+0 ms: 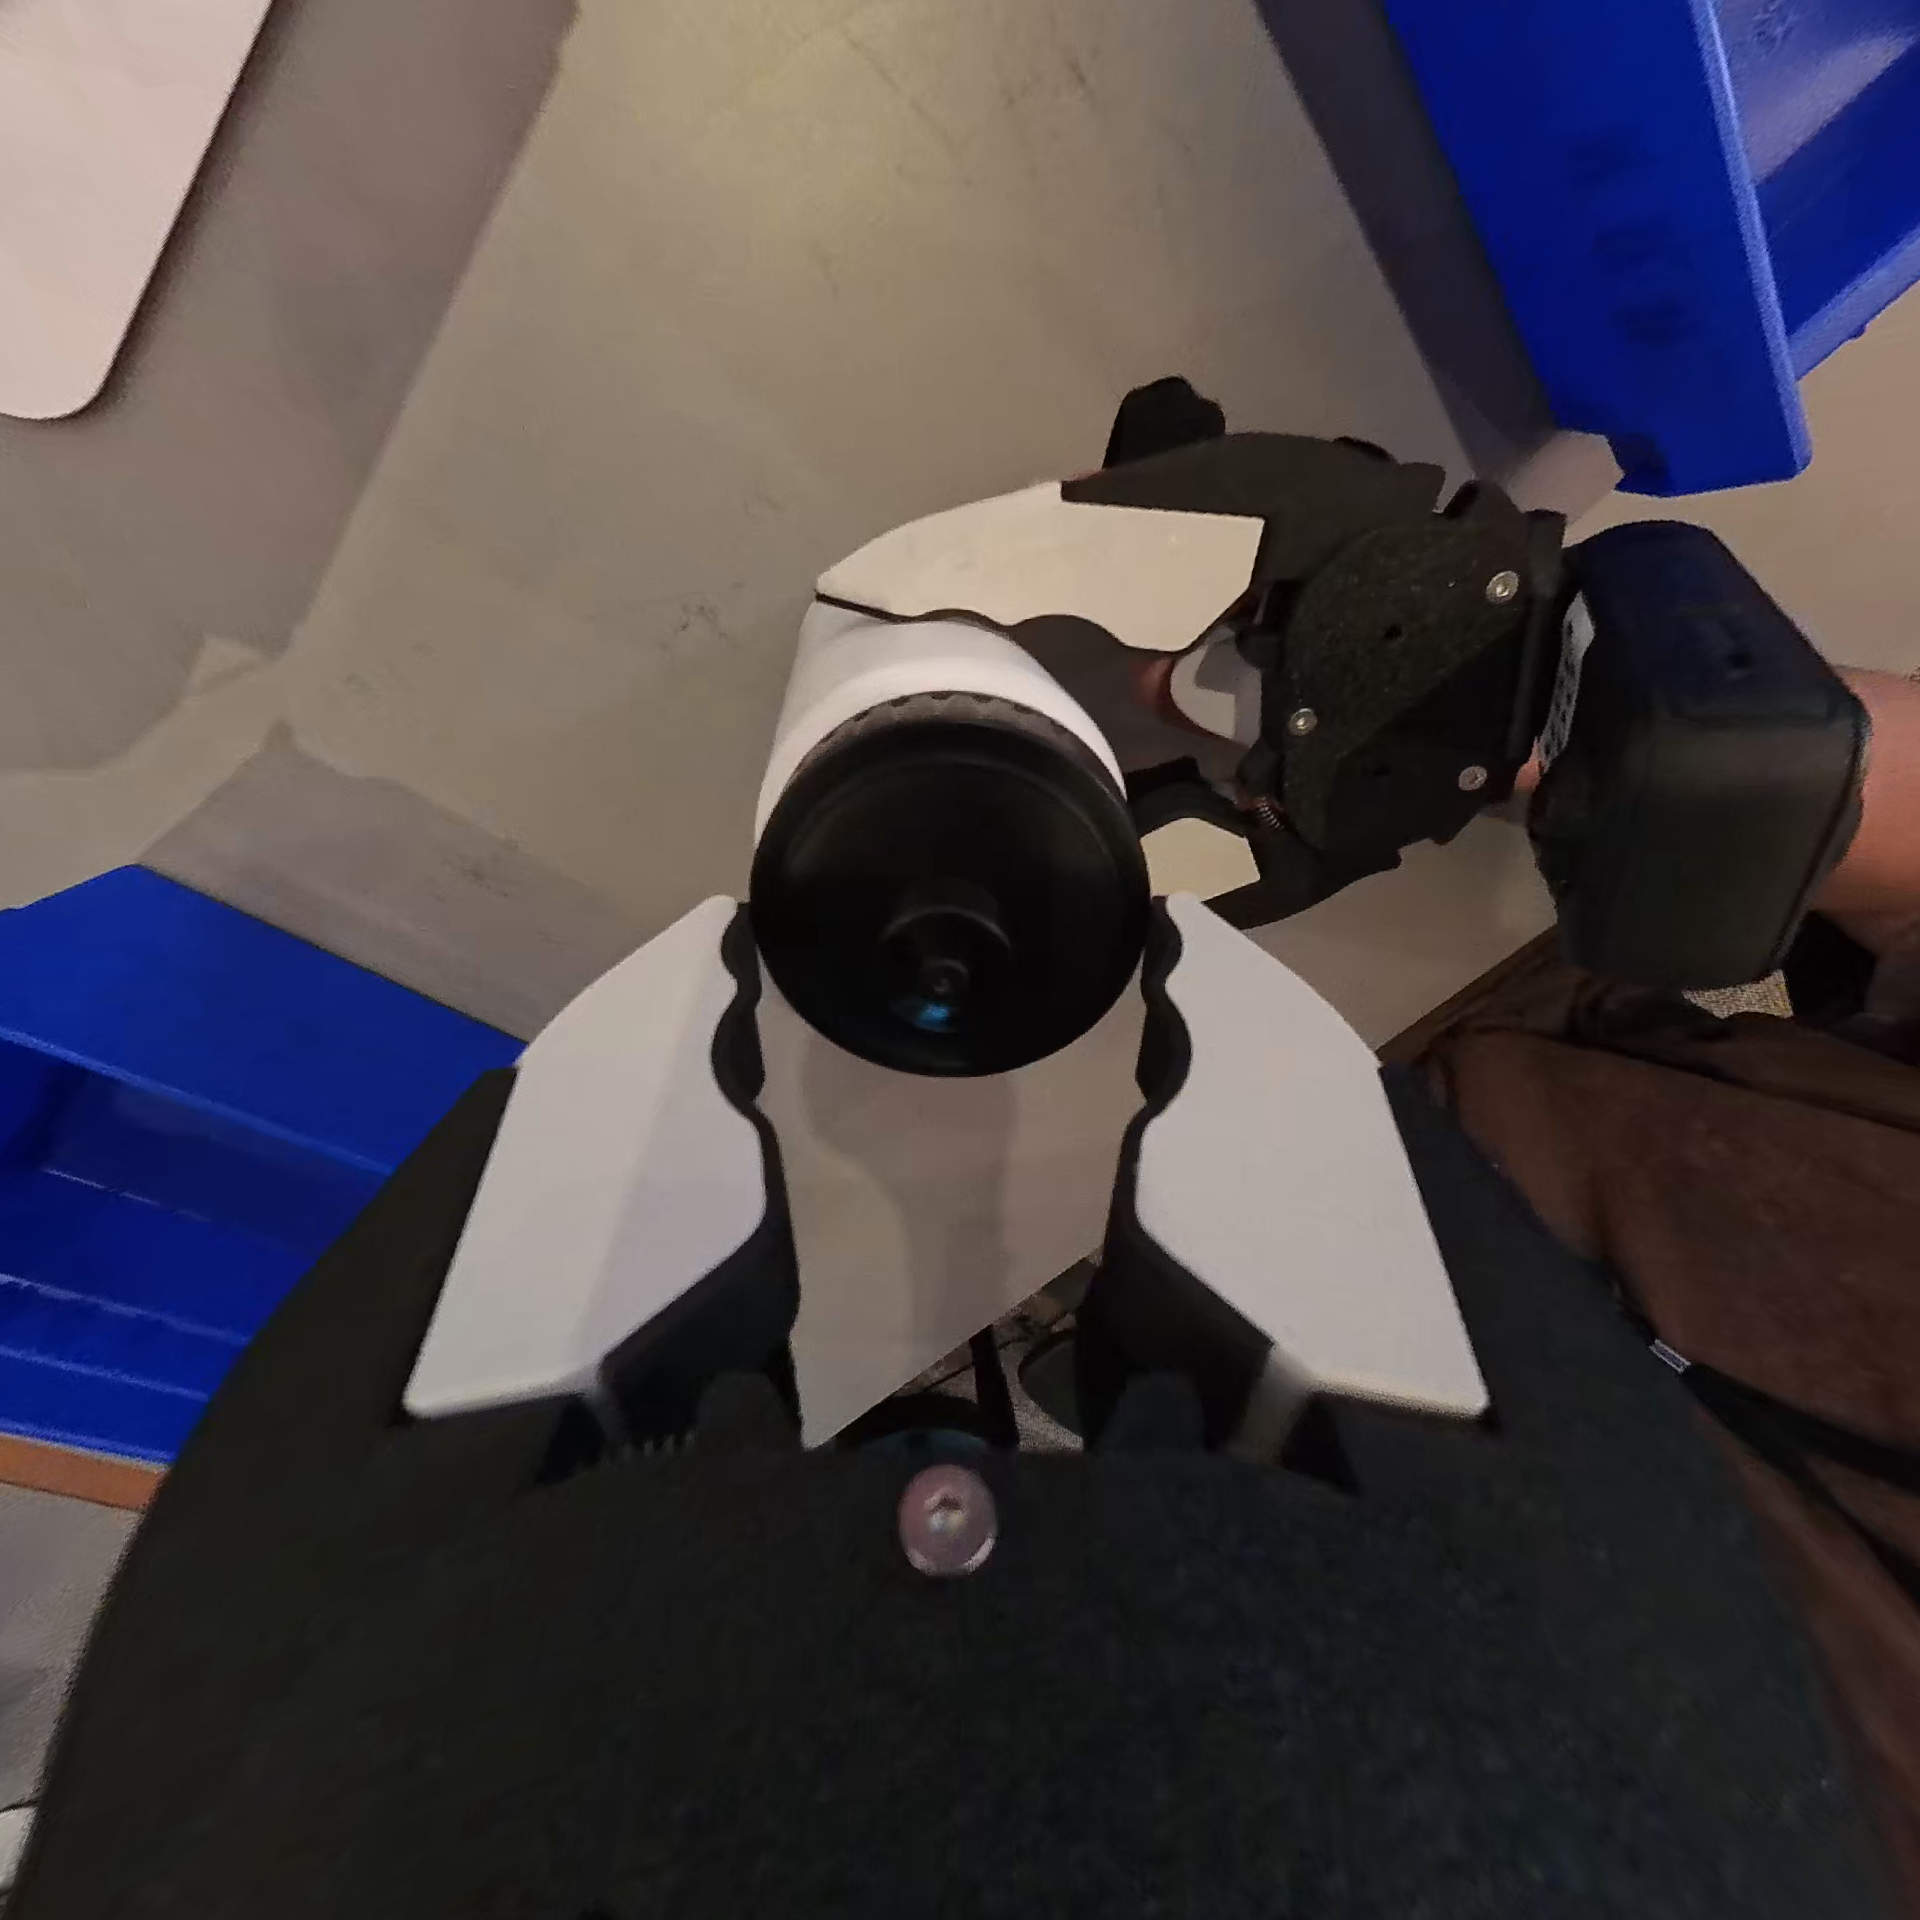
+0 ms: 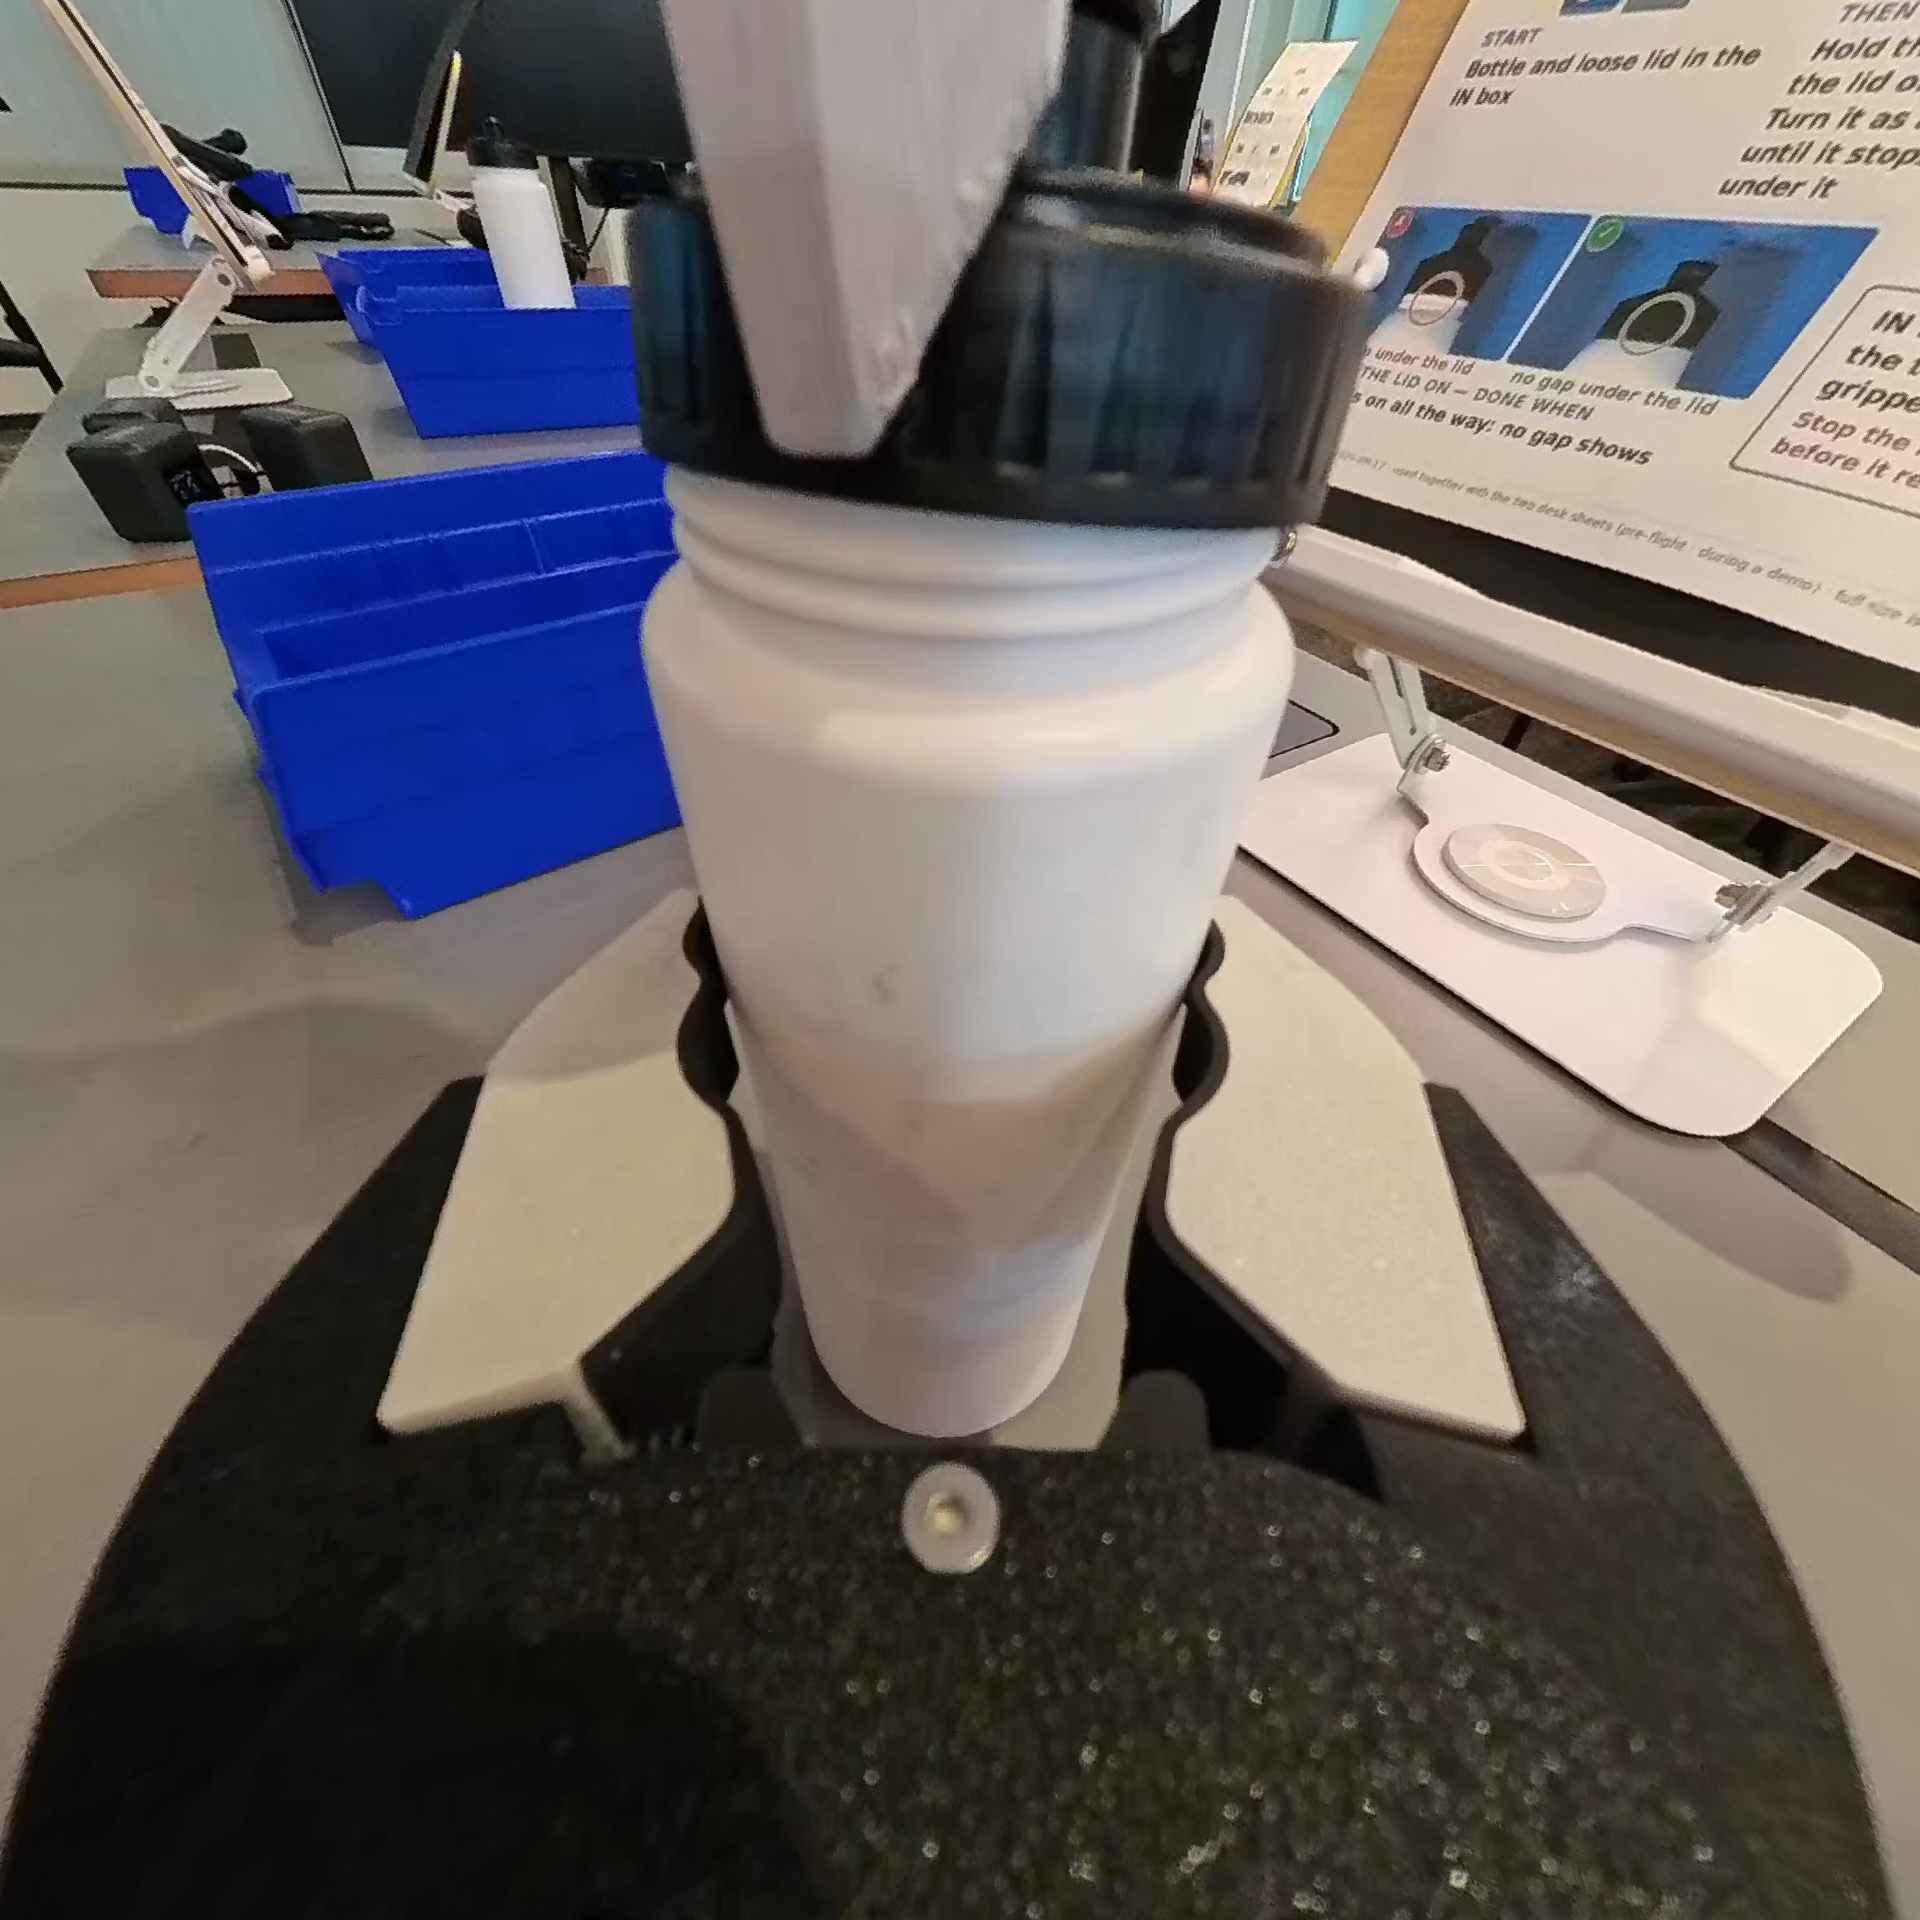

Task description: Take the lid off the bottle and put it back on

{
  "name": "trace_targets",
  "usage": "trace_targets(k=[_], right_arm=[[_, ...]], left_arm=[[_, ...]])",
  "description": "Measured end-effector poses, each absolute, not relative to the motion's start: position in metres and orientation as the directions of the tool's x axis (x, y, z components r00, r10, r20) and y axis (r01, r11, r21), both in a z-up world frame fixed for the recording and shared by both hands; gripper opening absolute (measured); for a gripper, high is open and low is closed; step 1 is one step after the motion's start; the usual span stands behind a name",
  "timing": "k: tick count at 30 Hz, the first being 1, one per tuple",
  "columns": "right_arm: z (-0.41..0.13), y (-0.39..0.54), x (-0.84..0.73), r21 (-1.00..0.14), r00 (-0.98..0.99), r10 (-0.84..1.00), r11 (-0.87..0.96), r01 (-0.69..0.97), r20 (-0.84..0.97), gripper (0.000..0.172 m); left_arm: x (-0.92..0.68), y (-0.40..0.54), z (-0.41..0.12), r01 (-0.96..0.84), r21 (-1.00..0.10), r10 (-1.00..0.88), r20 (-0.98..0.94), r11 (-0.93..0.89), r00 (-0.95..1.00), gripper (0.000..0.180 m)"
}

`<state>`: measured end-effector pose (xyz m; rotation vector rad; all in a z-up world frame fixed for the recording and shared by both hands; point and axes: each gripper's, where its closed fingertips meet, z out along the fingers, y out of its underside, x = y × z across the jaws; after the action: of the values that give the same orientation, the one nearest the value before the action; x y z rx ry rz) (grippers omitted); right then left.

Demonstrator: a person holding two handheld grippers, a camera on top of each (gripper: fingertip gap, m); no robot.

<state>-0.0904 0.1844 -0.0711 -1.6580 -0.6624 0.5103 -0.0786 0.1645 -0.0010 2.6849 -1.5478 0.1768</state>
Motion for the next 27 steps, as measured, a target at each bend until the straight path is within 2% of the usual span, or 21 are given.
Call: trace_targets(k=[5, 23, 27], right_arm=[[-0.071, 0.185, -0.090, -0.982, 0.743, 0.669, -0.122, 0.145, 0.027, 0.084], [-0.071, 0.184, -0.091, -0.981, 0.741, 0.671, -0.122, 0.148, 0.028, 0.084], [-0.071, 0.184, -0.091, -0.981, 0.740, 0.672, -0.124, 0.150, 0.028, 0.084]], left_arm=[[-0.084, 0.172, 0.011, -0.906, -0.029, -0.902, -0.094, -0.422, 0.422, 0.070], [-0.080, 0.163, -0.001, -0.845, 0.014, -0.845, -0.032, -0.534, 0.533, 0.070], [-0.081, 0.163, -0.002, -0.878, 0.037, -0.879, -0.029, -0.477, 0.476, 0.070]])
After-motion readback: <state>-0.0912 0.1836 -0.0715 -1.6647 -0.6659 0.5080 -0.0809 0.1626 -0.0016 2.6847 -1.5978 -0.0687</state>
